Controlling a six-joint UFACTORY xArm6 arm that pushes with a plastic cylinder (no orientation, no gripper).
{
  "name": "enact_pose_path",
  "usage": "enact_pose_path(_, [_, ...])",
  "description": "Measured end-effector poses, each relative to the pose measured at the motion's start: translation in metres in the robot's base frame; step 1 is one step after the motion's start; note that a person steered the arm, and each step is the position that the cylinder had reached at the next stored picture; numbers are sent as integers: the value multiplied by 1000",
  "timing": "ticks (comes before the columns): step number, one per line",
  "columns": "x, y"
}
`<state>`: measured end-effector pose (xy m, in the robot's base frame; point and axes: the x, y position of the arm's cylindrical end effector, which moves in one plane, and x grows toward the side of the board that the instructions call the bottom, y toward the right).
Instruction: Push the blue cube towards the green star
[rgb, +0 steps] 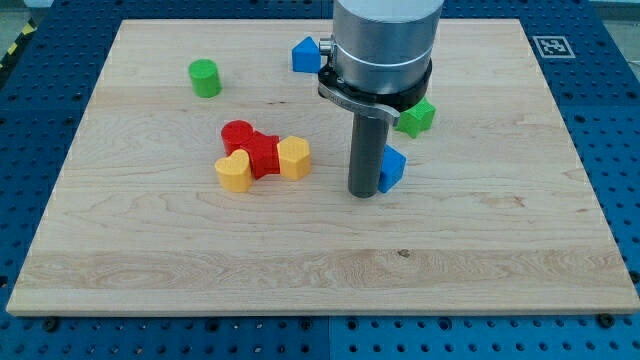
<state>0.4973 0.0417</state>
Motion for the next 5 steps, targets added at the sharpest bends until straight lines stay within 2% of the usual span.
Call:
enact_pose_path(1, [17,3])
enact_pose_path(2, [15,6])
enact_pose_path(5, [-51,6])
